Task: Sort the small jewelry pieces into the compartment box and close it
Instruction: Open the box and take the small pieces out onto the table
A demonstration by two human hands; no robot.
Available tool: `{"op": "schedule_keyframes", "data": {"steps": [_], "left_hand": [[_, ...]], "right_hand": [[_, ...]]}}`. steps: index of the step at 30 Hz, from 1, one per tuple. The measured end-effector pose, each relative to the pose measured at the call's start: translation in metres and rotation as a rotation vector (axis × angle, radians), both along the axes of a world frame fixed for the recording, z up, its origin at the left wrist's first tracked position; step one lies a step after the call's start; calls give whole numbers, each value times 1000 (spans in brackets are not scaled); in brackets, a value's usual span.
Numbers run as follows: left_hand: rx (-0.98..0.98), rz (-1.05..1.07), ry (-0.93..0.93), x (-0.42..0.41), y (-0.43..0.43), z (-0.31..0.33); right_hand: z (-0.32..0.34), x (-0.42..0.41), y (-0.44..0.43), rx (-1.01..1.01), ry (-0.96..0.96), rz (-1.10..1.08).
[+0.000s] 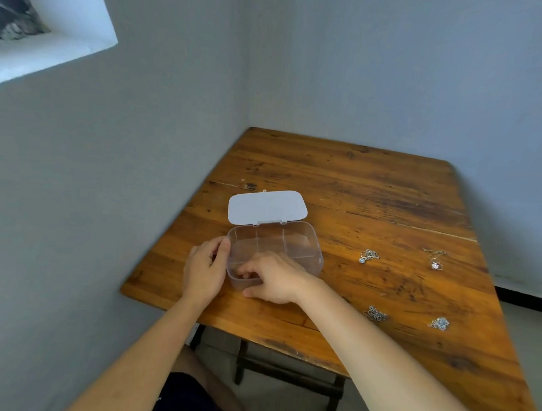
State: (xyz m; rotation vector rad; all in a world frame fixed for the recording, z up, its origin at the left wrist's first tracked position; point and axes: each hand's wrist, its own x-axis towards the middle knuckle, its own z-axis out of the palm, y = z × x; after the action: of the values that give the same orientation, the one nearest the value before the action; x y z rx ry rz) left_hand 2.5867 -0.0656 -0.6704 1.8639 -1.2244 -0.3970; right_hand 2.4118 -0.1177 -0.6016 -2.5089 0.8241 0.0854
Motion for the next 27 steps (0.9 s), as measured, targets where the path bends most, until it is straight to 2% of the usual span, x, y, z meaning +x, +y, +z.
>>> {"op": "schedule_keyframes", "data": {"steps": [10,20,27], "left_hand": [[8,-12,-2,2,0,-5],[35,3,-8,-7,5,10],[52,26,20,-7,5,10]], "right_hand": [[-3,-1,-2,157,-100,-91],[7,-10,-4,381,-451,-269],[22,-30,-11,371,-668,-461]]}}
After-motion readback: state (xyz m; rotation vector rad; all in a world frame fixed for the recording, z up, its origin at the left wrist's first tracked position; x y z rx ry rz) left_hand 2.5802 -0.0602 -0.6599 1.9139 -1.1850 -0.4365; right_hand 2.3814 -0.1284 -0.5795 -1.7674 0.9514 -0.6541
